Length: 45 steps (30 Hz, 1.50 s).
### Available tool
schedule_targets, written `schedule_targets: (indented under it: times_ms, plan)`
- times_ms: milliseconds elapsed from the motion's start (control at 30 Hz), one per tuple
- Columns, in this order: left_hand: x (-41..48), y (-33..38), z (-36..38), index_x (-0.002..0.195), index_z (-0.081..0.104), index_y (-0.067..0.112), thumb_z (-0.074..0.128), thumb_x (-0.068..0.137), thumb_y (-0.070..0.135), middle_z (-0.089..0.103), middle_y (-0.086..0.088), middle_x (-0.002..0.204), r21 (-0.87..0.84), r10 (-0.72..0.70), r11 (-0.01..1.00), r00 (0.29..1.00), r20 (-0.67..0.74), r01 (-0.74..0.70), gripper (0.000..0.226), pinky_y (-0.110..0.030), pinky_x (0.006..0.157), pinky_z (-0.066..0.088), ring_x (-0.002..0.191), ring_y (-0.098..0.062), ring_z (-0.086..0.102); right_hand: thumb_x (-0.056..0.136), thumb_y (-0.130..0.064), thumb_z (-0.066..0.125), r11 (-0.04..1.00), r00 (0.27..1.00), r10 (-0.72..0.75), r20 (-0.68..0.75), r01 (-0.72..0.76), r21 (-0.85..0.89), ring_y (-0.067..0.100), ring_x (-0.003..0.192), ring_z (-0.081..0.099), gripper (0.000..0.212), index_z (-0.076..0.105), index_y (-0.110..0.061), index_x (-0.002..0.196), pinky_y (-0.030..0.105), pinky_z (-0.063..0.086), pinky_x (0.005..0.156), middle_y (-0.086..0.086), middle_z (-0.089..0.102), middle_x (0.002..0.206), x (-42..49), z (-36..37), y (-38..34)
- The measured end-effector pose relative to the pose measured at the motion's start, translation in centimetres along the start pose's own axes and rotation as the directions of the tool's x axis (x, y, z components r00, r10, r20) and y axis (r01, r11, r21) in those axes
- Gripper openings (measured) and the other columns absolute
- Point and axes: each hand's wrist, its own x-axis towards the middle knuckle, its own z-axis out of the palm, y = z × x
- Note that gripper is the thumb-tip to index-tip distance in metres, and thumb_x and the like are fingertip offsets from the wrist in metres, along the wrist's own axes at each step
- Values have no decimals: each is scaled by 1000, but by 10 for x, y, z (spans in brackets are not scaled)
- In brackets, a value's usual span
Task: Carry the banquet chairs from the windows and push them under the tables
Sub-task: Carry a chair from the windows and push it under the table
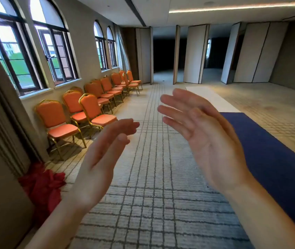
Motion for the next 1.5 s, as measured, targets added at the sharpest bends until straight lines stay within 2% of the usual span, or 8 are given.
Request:
schedule_targets:
  times_ms: [167, 300, 433, 700, 967, 1200, 1400, 1500]
  plan:
    - [26, -21, -3, 142, 52, 9, 35, 105, 32, 63, -8, 141, -223, -105, 970, 994, -38, 95, 47, -54, 109, 42, 134, -28, 56, 99, -28, 40, 953, 977, 207, -43, -192, 233, 27, 130, 60, 45, 53, -9, 139, 42, 46, 112, 10, 65, 138, 23, -4, 48]
    - [50, -61, -27, 145, 48, 9, 25, 109, 37, 62, -7, 143, -348, -182, 925, 982, -52, 153, 51, -49, 110, 42, 135, -26, 56, 105, -29, 36, 882, 942, 323, -87, -267, 387, 29, 131, 59, 46, 53, -8, 141, 43, 44, 109, 13, 64, 139, 52, 1, 109]
    - [77, -110, -75, 144, 50, 8, 23, 108, 38, 64, -10, 141, -499, -280, 843, 955, -93, 199, 54, -52, 112, 39, 133, -29, 58, 100, -32, 42, 788, 892, 441, -98, -333, 517, 31, 129, 61, 50, 55, -8, 141, 47, 40, 113, 15, 64, 137, 95, 26, 174]
    - [152, -196, -214, 146, 51, 8, 27, 105, 49, 62, -13, 143, -637, -370, 743, 919, -138, 204, 62, -56, 116, 34, 134, -31, 57, 95, -33, 45, 679, 842, 536, -56, -391, 621, 35, 127, 61, 53, 57, -7, 140, 50, 36, 116, 18, 65, 136, 207, 113, 285]
    - [206, -277, -304, 145, 51, 7, 28, 105, 50, 63, -15, 141, -714, -475, 669, 857, -197, 207, 63, -55, 116, 36, 132, -33, 59, 97, -32, 46, 562, 780, 626, 14, -464, 685, 36, 130, 59, 53, 54, -6, 142, 50, 34, 118, 19, 63, 138, 286, 167, 407]
    - [278, -389, -360, 147, 49, 7, 31, 104, 51, 62, -17, 140, -736, -565, 636, 790, -238, 233, 63, -55, 116, 36, 131, -34, 59, 93, -31, 49, 508, 733, 678, 54, -521, 686, 36, 129, 60, 54, 56, -6, 140, 50, 35, 117, 19, 63, 137, 369, 173, 540]
    - [369, -485, -400, 146, 50, 8, 33, 103, 54, 60, -18, 144, -751, -613, 620, 737, -283, 227, 65, -56, 119, 33, 136, -37, 54, 102, -32, 41, 374, 653, 743, 147, -587, 718, 35, 129, 60, 48, 55, -8, 142, 49, 36, 118, 18, 64, 137, 471, 168, 662]
    - [412, -520, -429, 149, 47, 8, 31, 104, 55, 58, -18, 145, -745, -595, 636, 741, -310, 200, 67, -56, 121, 30, 137, -36, 54, 104, -33, 39, 328, 633, 745, 210, -622, 711, 35, 130, 60, 48, 54, -9, 143, 49, 36, 117, 18, 63, 139, 524, 173, 708]
